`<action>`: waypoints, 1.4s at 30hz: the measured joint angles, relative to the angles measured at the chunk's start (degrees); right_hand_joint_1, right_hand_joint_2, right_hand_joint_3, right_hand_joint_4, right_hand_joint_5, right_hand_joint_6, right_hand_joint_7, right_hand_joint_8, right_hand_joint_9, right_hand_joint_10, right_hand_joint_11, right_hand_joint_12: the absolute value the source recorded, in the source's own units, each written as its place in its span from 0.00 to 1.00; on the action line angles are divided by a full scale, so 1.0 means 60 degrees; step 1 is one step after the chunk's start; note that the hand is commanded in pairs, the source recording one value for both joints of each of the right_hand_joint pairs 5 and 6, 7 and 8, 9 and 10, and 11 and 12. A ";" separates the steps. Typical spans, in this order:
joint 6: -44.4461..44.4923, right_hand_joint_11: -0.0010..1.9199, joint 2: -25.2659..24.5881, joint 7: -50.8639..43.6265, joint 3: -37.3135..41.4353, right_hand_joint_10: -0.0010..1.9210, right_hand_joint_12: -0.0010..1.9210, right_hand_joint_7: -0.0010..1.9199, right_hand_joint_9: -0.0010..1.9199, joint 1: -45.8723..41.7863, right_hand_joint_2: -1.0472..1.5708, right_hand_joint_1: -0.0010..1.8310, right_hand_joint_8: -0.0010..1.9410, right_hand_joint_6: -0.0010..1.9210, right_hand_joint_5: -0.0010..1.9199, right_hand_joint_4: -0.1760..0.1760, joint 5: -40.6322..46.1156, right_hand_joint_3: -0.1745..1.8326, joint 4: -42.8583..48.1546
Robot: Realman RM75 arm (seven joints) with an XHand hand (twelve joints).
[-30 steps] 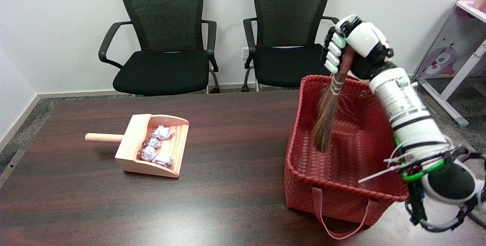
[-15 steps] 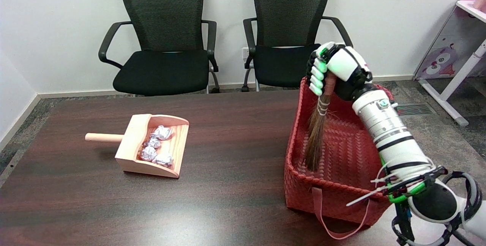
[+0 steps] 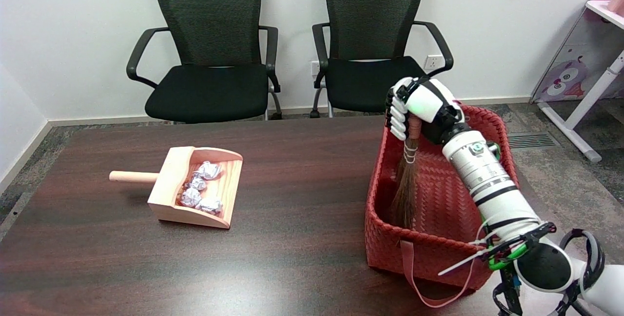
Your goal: Place the broom in the basket.
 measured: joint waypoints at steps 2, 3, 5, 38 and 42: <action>0.0039 1.00 -0.0038 0.0000 -0.0021 1.00 1.00 1.00 1.00 0.0015 0.86 0.43 0.99 1.00 1.00 1.00 -0.0058 1.00 0.0081; 0.0056 1.00 -0.0059 0.0000 -0.0027 1.00 1.00 1.00 1.00 0.0023 0.86 0.43 0.99 1.00 1.00 1.00 -0.0089 1.00 0.0117; 0.0100 1.00 -0.0094 0.0000 -0.0045 1.00 1.00 1.00 1.00 0.0035 0.83 0.43 0.99 1.00 1.00 1.00 -0.0152 1.00 0.0181; 0.0762 0.37 -0.0519 0.0014 -0.0100 0.23 0.37 0.46 0.24 0.0415 0.60 0.42 0.45 0.46 0.46 0.29 -0.0886 0.78 0.0492; 0.0762 0.32 -0.0531 0.0014 -0.0012 0.21 0.32 0.44 0.21 0.0435 0.62 0.41 0.43 0.44 0.44 0.23 -0.0968 0.75 0.0443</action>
